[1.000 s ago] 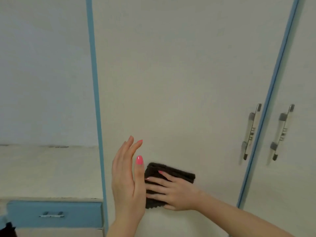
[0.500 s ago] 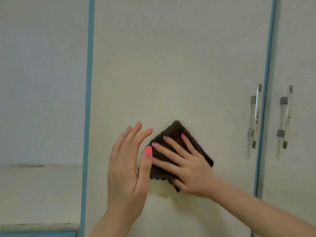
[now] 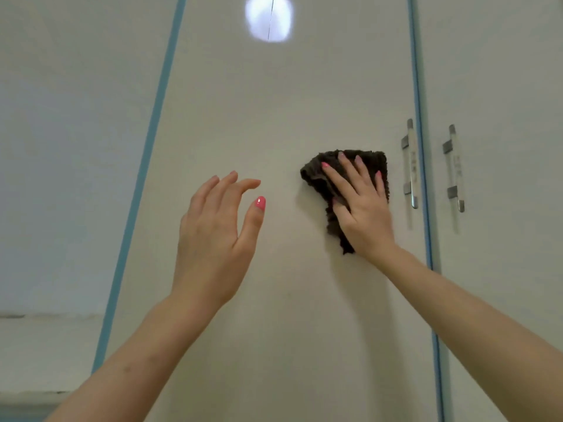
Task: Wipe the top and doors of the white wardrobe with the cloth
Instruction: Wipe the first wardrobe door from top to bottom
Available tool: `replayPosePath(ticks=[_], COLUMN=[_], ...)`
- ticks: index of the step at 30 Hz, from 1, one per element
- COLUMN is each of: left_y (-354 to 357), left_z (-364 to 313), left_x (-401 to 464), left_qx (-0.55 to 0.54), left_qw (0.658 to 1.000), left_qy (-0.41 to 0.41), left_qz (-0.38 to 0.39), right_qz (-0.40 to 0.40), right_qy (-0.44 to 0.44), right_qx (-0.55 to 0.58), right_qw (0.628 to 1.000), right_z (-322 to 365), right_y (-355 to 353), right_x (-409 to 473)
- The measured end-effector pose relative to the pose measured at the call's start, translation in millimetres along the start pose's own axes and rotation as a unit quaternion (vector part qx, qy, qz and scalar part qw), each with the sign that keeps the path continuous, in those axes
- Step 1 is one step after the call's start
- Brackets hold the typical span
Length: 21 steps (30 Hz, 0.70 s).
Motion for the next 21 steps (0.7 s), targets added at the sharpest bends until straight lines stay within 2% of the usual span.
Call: replayPosePath(ticks=[2, 4, 6, 8, 11, 14, 16, 18, 19, 20, 21], left_y=[2.5, 3.6, 3.7, 3.7, 0.4, -9.2, -17.8, -23.4, -24.5, -24.6, -23.4], left_z=[0.6, -0.7, -2.7, -5.5, -9.9, -13.1, -12.6, -10.6, -9.6, -8.1, -7.0], left_x=[-5.3, -13.5, -22.1, -29.5, -34.9, -33.0, -30.2, -28.5, -29.9, -32.7, -36.5], left_qx=[0.004, 0.003, 0.002, 0.004, 0.009, 0.022, 0.027, 0.014, 0.005, 0.000, 0.000], left_qw=[1.000, 1.000, 1.000, 1.000, 1.000, 0.999, 0.999, 1.000, 1.000, 1.000, 1.000], left_qy=[-0.002, -0.001, 0.002, 0.006, 0.014, 0.027, 0.032, 0.024, 0.016, 0.009, 0.003], left_qz=[-0.004, -0.008, -0.009, -0.003, 0.010, 0.018, 0.012, 0.001, 0.002, 0.006, 0.012], right_qz=[0.050, 0.117, 0.154, 0.147, 0.087, 0.021, -0.046, -0.125, -0.143, -0.143, -0.120], right_qy=[-0.132, -0.277, -0.328, -0.268, -0.093, 0.013, 0.142, 0.321, 0.367, 0.346, 0.257], right_qx=[-0.022, -0.056, -0.067, -0.065, -0.026, -0.012, -0.006, 0.005, 0.004, -0.005, -0.011], right_qw=[0.990, 0.952, 0.930, 0.950, 0.991, 1.000, 0.989, 0.939, 0.919, 0.927, 0.959], right_z=[10.1, 3.5, -20.3, -41.1, -57.0, -55.3, -47.0, -29.5, -14.1, 4.9, 23.5], right_y=[10.0, 11.5, 2.7, -7.4, -18.7, -16.5, -10.5, -0.1, 8.4, 16.8, 24.7], right_x=[-41.6, -92.3, -111.4, -104.7, -86.3, -83.4, -86.5, -99.0, -111.9, -127.7, -145.6])
Point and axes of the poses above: each hand's wrist, its own x-axis towards the middle knuckle, its own y-axis out of the palm, z = x × y, the point moved 2 cm from there along x, towards the middle knuckle
